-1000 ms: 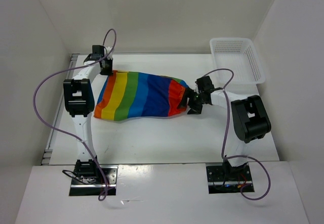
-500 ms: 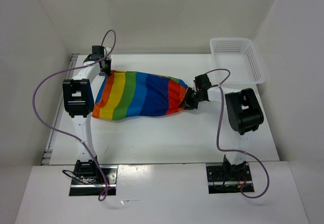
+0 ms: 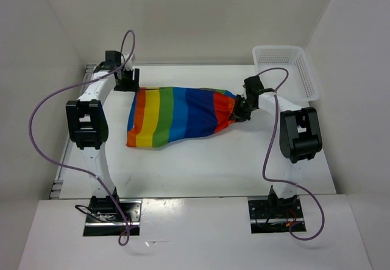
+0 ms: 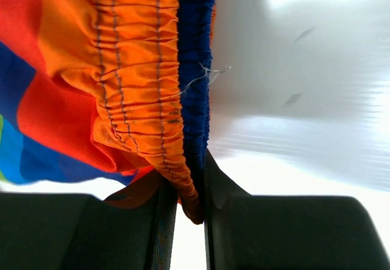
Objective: Fold and stack the shorts
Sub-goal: Fold the shorts
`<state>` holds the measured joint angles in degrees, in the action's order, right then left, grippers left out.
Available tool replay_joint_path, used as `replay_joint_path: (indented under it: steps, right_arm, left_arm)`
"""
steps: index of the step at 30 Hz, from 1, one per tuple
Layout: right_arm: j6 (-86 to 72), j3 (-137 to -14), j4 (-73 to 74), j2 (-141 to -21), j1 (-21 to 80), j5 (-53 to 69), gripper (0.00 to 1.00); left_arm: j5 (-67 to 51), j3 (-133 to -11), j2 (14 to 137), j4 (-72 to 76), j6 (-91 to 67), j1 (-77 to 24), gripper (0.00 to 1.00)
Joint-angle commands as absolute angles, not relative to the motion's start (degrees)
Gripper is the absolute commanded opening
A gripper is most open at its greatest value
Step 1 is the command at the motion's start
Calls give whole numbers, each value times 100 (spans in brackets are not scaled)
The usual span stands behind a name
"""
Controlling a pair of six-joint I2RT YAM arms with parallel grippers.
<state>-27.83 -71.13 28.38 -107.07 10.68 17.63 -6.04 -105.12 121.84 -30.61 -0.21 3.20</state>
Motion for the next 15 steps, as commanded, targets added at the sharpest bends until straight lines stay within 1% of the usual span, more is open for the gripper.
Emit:
replay_joint_path:
  steps: [1, 2, 3, 4, 6, 9, 11, 13, 15]
  right_arm:
    - [-2189, -7576, 3674, -10380, 993, 1266, 0]
    - [-2188, -7628, 3674, -10380, 993, 1318, 0]
    - [-2188, -7629, 3674, -10380, 993, 1371, 0]
    - [-2258, -7629, 3587, -10432, 993, 1371, 0]
    - [-2328, -7567, 3516, -10485, 993, 1528, 0]
    - [-2382, -7506, 3314, -10485, 993, 1635, 0]
    - [-2435, -7506, 3313, -10485, 941, 1504, 0]
    - [-2435, -7506, 3313, -10538, 940, 1503, 0]
    - [-2435, -7558, 3313, -10538, 888, 1503, 0]
  left_arm:
    - [-1922, -10328, 11954, -3357, 0, -121, 74]
    - [-2229, -10327, 11814, -3357, 0, -297, 74]
    - [-2789, -10249, 11569, -3357, 0, -499, 73]
    - [-2986, -10248, 11488, -3427, 0, -988, 73]
    - [-3242, -10344, 11566, -3761, 0, -1526, 73]
    - [-3305, -9995, 11803, -3981, 0, -1660, 73]
    - [-3305, -9940, 12023, -4551, 0, -1810, 71]
    - [-3077, -9583, 12137, -4964, 0, -2064, 70]
    - [-2849, -9195, 12138, -4966, 0, -2197, 69]
